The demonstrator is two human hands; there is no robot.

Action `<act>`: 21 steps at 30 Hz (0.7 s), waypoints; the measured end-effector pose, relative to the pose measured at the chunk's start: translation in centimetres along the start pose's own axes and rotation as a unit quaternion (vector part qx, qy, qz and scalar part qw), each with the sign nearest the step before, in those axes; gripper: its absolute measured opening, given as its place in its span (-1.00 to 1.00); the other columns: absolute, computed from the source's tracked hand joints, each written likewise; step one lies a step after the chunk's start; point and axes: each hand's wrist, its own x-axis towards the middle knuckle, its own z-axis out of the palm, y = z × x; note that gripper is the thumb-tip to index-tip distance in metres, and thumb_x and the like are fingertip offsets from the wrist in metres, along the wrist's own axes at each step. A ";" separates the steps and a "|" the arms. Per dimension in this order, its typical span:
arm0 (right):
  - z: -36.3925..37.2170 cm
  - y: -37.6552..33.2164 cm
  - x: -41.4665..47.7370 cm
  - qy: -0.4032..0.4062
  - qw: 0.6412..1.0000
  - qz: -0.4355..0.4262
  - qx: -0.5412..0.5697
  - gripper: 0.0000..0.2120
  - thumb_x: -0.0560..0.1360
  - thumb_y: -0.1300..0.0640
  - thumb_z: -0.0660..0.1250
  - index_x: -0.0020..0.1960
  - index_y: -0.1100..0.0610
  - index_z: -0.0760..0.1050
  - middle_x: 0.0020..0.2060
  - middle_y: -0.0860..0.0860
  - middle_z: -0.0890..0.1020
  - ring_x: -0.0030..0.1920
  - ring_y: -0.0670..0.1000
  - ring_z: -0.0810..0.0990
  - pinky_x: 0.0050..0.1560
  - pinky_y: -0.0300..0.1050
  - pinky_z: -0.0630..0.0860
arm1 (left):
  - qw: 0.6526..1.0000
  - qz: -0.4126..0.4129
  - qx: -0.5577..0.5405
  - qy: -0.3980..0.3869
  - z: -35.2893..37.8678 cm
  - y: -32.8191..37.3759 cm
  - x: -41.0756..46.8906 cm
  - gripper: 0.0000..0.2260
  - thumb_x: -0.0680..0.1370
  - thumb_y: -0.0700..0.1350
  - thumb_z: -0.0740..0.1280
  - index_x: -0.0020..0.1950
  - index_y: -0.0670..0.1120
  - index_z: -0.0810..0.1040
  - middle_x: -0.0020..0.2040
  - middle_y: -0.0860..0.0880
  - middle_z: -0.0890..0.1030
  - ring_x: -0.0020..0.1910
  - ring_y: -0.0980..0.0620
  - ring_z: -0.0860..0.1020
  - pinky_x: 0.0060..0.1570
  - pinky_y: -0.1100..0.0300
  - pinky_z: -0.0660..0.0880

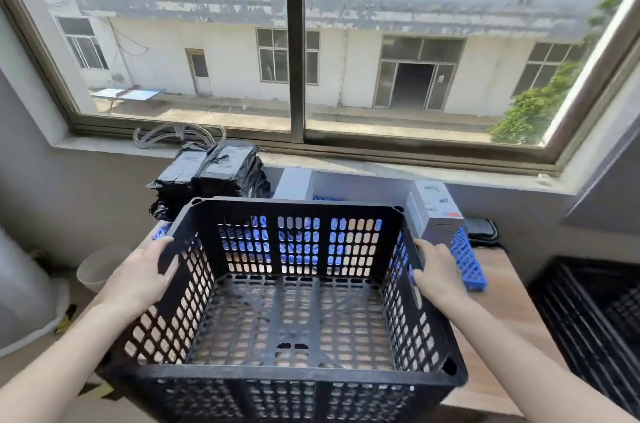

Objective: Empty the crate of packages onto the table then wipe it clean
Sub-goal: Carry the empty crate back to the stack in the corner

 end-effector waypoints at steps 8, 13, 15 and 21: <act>-0.9 1.7 -2.0 -0.003 1.000 -0.009 0.024 -0.40 0.47 0.30 0.25 0.48 0.06 0.28 0.12 0.16 0.41 0.17 0.18 0.46 0.14 -0.09 0.38 | 0.997 0.007 0.050 -0.057 -0.9 -0.4 0.0 -0.37 0.43 -0.23 0.35 0.46 0.13 0.33 0.12 -0.17 0.55 0.07 -0.20 0.53 -0.07 0.01 0.47; -3.2 3.3 -3.3 0.023 0.999 -0.001 0.031 -0.42 0.47 0.29 0.26 0.46 0.04 0.31 0.18 0.19 0.44 0.22 0.18 0.44 0.09 -0.08 0.39 | 0.997 0.040 0.035 -0.047 -2.3 1.5 -0.5 -0.37 0.39 -0.22 0.37 0.41 0.17 0.37 -0.02 -0.12 0.55 0.02 -0.21 0.55 -0.12 0.01 0.48; -4.8 4.0 -3.9 0.038 0.999 0.000 0.036 -0.43 0.45 0.30 0.27 0.44 0.04 0.34 0.21 0.21 0.47 0.25 0.19 0.44 0.11 -0.06 0.40 | 0.997 0.055 0.031 -0.038 -3.2 2.6 -0.3 -0.36 0.37 -0.22 0.38 0.39 0.20 0.38 0.00 -0.13 0.59 0.01 -0.21 0.57 -0.12 -0.01 0.50; -10.1 8.4 -6.9 0.075 0.996 -0.001 0.052 -0.45 0.41 0.30 0.30 0.39 0.08 0.42 0.18 0.21 0.53 0.26 0.17 0.43 0.19 -0.08 0.38 | 0.991 0.135 -0.005 0.021 -5.2 7.6 0.4 -0.39 0.28 -0.29 0.45 0.25 0.15 0.48 -0.29 -0.01 0.62 -0.24 -0.09 0.58 -0.25 0.00 0.51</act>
